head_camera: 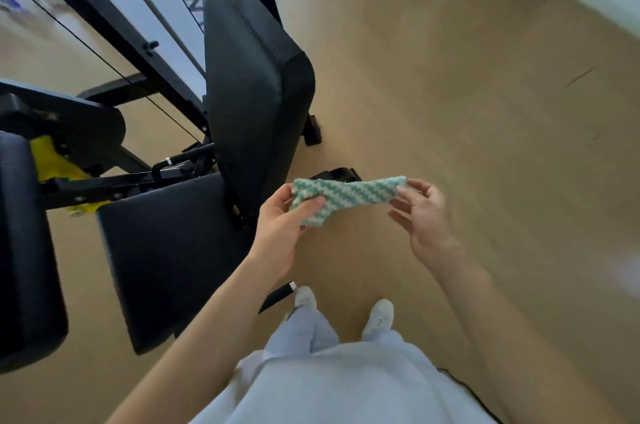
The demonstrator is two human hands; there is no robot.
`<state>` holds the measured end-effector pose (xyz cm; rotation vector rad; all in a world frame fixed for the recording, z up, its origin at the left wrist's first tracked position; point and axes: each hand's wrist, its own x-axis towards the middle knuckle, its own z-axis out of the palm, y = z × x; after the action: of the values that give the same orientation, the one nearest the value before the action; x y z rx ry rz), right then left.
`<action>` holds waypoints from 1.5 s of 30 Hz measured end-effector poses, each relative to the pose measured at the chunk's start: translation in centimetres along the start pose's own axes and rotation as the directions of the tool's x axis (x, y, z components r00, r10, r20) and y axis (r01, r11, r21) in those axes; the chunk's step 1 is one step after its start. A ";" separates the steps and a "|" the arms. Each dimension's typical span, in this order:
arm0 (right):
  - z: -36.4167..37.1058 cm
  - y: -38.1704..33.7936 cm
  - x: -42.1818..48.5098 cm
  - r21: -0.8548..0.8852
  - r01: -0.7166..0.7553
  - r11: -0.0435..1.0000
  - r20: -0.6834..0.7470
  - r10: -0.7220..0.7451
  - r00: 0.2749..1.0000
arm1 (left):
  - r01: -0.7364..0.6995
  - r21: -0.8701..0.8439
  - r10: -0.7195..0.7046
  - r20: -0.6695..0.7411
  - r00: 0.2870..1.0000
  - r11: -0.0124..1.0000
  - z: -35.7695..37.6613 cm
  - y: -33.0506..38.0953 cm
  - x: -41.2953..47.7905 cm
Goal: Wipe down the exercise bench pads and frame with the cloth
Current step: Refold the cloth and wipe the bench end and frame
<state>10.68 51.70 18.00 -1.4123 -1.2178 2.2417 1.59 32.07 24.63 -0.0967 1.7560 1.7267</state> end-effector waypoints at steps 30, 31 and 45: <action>16.3 -19.0 7.2 0.031 0.991 -0.132 0.999 0.033 -0.027 | -0.248 0.332 0.406 -0.596 0.693 0.910 7.8 12.5 10.3; 17.4 -18.9 8.0 0.061 0.990 -0.129 0.997 0.057 -0.054 | -0.257 0.312 0.402 -0.629 0.666 0.914 8.1 12.5 10.3; 35.1 -24.3 21.8 0.249 0.963 -0.100 0.949 0.222 -0.223 | 0.211 0.256 0.228 -0.963 0.146 0.944 14.0 16.9 15.3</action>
<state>-35.07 61.01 28.81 1.3961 -2.7749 0.8631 -12.95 52.84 32.95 -1.4355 2.9623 1.2678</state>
